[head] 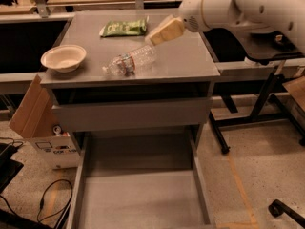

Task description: Pick water bottle from middle drawer and place on counter

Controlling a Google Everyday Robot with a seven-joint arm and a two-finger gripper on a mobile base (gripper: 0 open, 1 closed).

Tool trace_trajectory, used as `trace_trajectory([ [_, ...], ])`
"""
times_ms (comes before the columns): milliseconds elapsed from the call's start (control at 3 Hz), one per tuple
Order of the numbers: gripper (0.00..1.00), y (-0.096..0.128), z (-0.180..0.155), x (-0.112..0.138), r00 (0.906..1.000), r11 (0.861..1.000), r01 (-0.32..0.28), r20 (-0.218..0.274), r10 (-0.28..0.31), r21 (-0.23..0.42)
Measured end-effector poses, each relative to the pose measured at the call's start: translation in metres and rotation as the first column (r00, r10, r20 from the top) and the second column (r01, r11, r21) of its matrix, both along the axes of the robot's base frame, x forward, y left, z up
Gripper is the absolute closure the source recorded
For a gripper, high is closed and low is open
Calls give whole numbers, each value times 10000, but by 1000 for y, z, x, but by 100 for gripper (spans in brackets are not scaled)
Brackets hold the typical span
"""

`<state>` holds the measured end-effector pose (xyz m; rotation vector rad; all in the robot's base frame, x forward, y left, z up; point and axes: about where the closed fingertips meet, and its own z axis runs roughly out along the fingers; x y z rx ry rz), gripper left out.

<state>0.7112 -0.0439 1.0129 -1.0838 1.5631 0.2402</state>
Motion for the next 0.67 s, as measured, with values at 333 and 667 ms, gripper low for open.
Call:
trace_trajectory([
  [333, 0, -56, 22, -61, 9868, 9621, 1147, -833, -1391, -2474],
  [667, 0, -100, 2, -118, 9433, 9003, 2069, -1659, -2874, -3830],
])
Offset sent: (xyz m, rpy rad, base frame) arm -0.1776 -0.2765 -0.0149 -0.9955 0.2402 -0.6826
